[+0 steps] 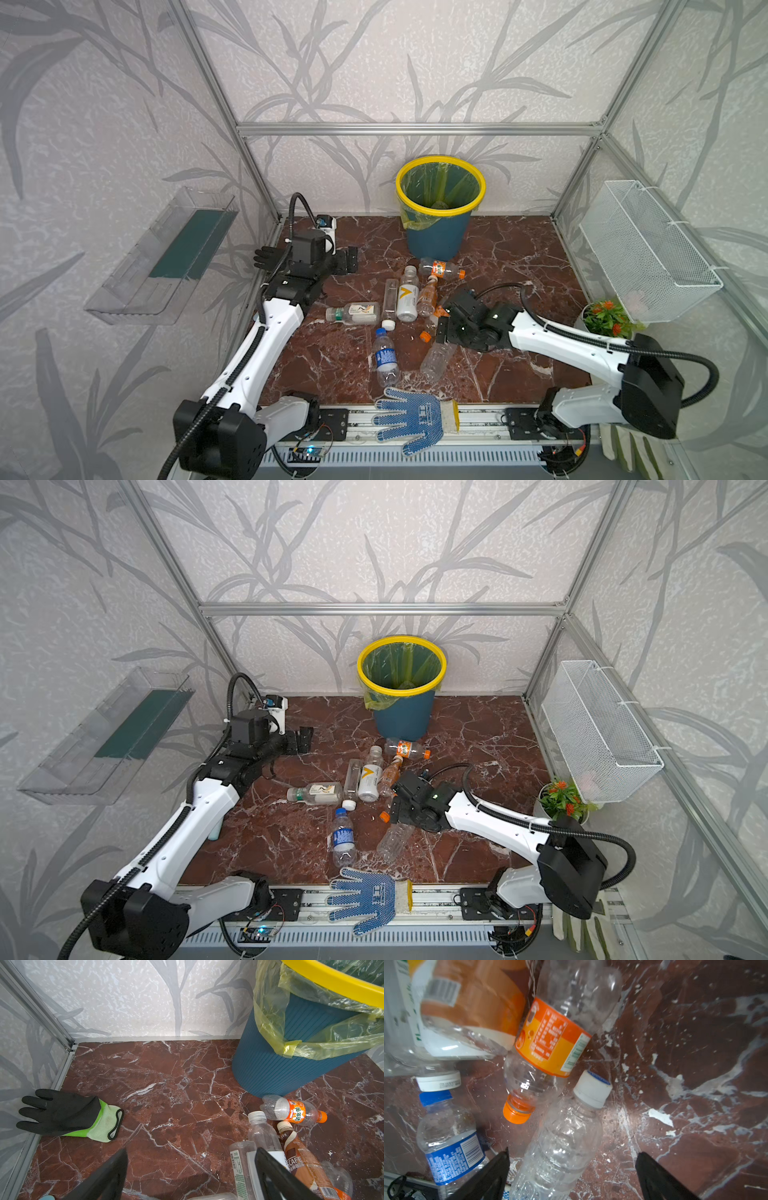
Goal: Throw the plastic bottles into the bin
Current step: 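Withdraw the left arm while the right gripper grasps the blue-and-white-capped bottle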
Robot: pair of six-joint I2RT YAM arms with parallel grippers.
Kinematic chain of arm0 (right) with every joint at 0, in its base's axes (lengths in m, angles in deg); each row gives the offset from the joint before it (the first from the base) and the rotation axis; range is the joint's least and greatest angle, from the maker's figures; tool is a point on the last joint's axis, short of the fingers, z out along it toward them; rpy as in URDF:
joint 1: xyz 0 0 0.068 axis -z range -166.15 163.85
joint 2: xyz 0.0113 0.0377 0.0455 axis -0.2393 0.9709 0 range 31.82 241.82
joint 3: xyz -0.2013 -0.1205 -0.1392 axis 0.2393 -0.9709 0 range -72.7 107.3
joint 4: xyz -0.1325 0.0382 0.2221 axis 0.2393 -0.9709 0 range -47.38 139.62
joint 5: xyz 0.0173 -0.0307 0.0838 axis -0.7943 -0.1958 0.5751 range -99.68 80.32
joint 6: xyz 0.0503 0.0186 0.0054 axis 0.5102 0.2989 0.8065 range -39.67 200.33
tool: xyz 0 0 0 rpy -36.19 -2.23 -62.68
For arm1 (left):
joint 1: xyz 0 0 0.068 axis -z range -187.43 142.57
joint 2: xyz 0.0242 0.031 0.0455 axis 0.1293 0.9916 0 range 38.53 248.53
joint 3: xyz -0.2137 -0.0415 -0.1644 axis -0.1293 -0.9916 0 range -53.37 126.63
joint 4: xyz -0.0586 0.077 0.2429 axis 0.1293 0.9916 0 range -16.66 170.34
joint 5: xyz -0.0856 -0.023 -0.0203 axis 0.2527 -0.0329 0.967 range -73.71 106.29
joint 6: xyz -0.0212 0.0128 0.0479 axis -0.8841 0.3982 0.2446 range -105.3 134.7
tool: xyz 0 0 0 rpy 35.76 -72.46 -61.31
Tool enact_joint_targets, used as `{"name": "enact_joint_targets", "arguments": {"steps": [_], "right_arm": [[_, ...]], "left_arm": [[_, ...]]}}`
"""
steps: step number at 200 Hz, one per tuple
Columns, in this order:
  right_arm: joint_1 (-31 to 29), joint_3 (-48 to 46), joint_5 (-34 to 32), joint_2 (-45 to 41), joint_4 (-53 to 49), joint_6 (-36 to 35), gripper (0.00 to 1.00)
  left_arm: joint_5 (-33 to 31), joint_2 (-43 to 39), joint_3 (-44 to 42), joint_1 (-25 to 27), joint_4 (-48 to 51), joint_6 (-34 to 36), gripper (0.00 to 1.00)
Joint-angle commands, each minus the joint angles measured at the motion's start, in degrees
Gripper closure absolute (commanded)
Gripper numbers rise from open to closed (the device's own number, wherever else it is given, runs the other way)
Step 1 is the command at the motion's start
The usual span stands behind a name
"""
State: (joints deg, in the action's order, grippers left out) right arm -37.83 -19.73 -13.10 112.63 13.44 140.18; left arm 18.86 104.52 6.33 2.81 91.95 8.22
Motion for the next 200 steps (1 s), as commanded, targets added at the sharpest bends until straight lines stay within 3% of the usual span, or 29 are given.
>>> {"name": "enact_joint_targets", "arguments": {"steps": [1,95,200], "right_arm": [[-1.48,3.59,1.02,3.05,-3.03,1.29,0.05],[-0.85,7.41,2.85,11.71,-9.93,-4.01,0.05],[7.07,-0.93,-0.16,7.61,-9.44,-9.45,0.08]], "left_arm": [[-1.04,-1.4,-0.64,-0.4,-1.74,-0.71,0.05],[-1.65,0.27,-0.9,-0.48,-1.9,-0.8,0.07],[-2.24,1.59,-1.08,-0.48,-1.85,-0.38,0.08]]}}
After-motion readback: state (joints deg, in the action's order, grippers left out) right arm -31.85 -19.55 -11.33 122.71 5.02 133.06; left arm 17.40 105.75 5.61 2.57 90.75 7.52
